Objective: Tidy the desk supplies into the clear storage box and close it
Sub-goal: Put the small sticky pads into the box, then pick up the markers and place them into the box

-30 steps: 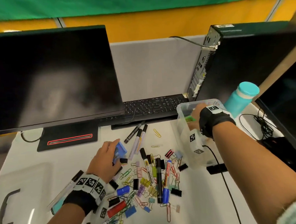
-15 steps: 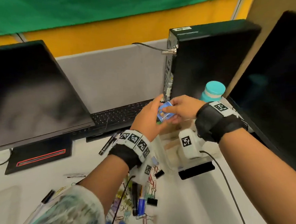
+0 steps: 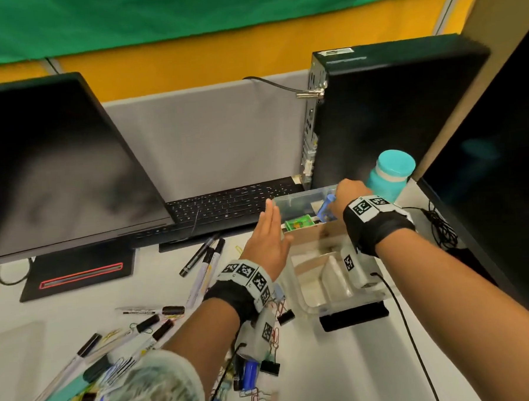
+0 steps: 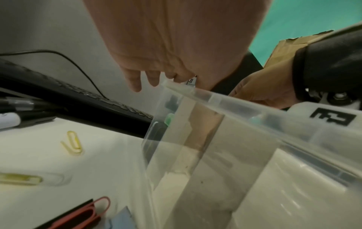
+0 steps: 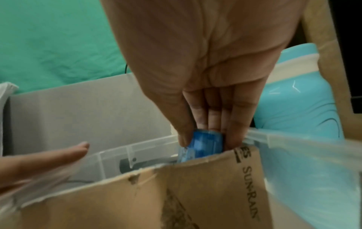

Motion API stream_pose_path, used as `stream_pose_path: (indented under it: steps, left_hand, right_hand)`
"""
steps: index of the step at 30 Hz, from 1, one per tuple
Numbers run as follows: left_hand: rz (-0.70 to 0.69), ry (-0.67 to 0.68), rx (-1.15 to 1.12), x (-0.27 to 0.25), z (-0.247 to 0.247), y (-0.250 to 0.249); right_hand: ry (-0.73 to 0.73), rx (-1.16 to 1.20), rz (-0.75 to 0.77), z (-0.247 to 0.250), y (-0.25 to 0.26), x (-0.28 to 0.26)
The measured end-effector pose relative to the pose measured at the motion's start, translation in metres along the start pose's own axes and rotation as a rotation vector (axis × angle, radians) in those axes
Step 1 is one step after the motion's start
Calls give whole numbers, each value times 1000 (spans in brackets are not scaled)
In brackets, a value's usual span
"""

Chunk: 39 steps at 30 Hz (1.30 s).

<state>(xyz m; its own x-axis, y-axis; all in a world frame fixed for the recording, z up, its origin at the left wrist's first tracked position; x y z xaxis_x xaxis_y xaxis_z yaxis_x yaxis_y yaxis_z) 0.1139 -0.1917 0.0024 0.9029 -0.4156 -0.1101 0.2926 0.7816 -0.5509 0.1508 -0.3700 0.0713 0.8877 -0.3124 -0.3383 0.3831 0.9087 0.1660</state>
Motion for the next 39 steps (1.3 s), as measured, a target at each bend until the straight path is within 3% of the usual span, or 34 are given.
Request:
stream_pose_path:
  steps: [15,19,22,25,27,31,35,39]
  left_hand:
    - [86,13,-70,-5,-8,6]
    - [65,19,-32,-12,3,11]
    - [66,-42,0,-41,17,27]
    - [212,-73,41,-81,33,70]
    - [295,-64,148,-98,46,105]
    - [353,-35,345,-85,66,153]
    - [360,71,325,-43,63,159]
    - [395,109,342,-24,45,163]
  right_hand:
    - [116,-246,110,-17,18,11]
    - [103,-159,92,-16,16,9]
    - [24,-76,115,-3,18,-14]
    - [-194,65,257,5,36,-55]
    - [-244,219,361,-2,61,-79]
    - [-65,273,445,-61,114,-95]
    - [178,245,323,-125,138,-92]
    - [230,260,184,-150,148,-84]
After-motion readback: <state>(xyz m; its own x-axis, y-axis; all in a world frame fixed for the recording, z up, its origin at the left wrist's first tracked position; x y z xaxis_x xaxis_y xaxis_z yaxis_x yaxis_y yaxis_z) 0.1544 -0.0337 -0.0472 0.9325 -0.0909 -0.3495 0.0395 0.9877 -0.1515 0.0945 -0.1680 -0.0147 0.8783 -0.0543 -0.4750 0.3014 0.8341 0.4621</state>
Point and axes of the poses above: each hand's wrist, its own x-axis towards the middle knuckle, its own z-axis out of the back of the hand, y = z × x, the point moved 3 cm from there along x, towards the middle knuckle, and after that the axes turned 2 degrees about -x, right-handed, at the moved point
